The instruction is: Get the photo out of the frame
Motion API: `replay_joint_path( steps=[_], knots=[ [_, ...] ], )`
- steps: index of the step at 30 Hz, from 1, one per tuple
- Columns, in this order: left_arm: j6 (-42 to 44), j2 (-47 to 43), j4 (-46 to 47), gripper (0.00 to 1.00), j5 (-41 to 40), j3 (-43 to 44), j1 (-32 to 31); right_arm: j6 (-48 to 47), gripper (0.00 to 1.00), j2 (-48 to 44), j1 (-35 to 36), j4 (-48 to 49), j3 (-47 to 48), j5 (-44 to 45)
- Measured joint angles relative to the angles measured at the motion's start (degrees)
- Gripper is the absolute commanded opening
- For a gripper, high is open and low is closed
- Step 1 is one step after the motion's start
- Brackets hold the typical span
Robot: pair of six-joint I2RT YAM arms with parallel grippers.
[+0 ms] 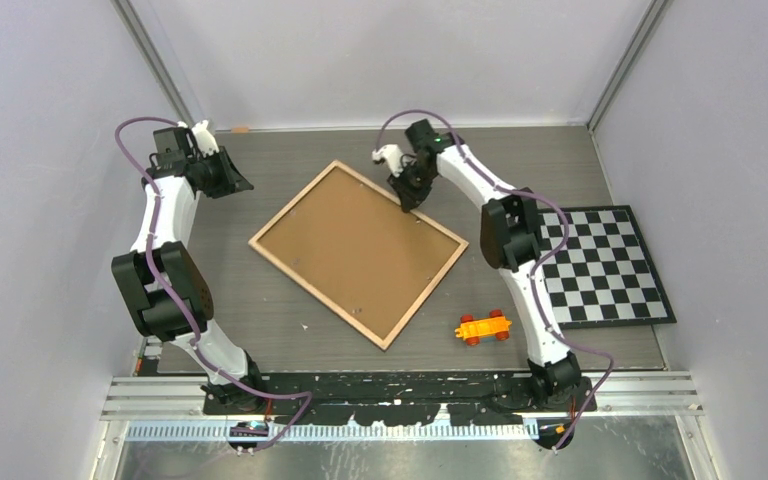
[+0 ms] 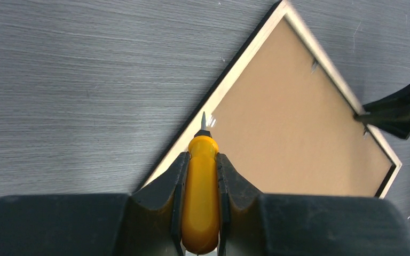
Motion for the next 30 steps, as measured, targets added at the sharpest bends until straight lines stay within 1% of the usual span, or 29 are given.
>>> replay_joint_path(
  steps=[3, 7, 10, 11, 14, 15, 16, 20, 22, 25, 27, 30],
  knots=[
    [0.2, -0.1, 0.0, 0.0, -0.1, 0.0, 0.0, -2.5, 0.14, -0.9, 4.4, -1.4, -1.2, -0.2],
    [0.7, -0.7, 0.0, 0.0, -0.5, -0.4, 0.0, -4.6, 0.15, -0.9, 7.8, -2.8, -1.2, -0.3],
    [0.9, -1.3, 0.0, 0.0, -0.6, -0.9, 0.0, -4.9, 0.21, -0.4, 8.1, -4.0, 0.1, 0.1],
    [0.9, -1.4, 0.0, 0.0, -0.7, -1.0, 0.0, -4.8, 0.26, 0.3, 7.9, -4.3, 1.2, 0.4],
    [0.9, -1.7, 0.0, 0.0, -0.9, -1.2, 0.0, -4.4, 0.5, 2.6, 6.1, -2.6, 5.7, 3.0],
    [0.9, -1.7, 0.0, 0.0, -1.0, -1.3, 0.0, -4.3, 0.72, 3.7, 3.1, 4.1, 7.1, 8.0],
    [0.9, -1.7, 0.0, 0.0, -1.0, -1.3, 0.0, -4.3, 0.78, 3.7, 3.0, 4.3, 7.1, 8.2],
    [0.9, -1.7, -0.1, 0.0, -1.1, -1.3, 0.0, -3.1, 0.98, 4.2, -1.0, 16.5, 7.2, 17.0],
    [0.7, -1.7, -0.1, 0.0, -1.1, -1.3, 0.0, -1.4, 1.0, 4.4, -2.2, 21.3, 7.2, 21.2],
    [0.5, -1.7, 0.0, 0.0, -1.1, -1.3, 0.0, 3.1, 1.0, 2.9, -3.7, 25.6, 5.4, 24.8],
    [0.2, -1.7, 0.0, 0.0, -1.0, -1.3, 0.0, 8.0, 1.0, -0.5, -4.0, 27.9, 0.5, 26.7],
    [-0.5, -1.7, 0.1, 0.0, -1.0, -1.3, 0.0, 16.1, 1.0, -8.5, -3.8, 28.7, -9.3, 28.3]
  ],
)
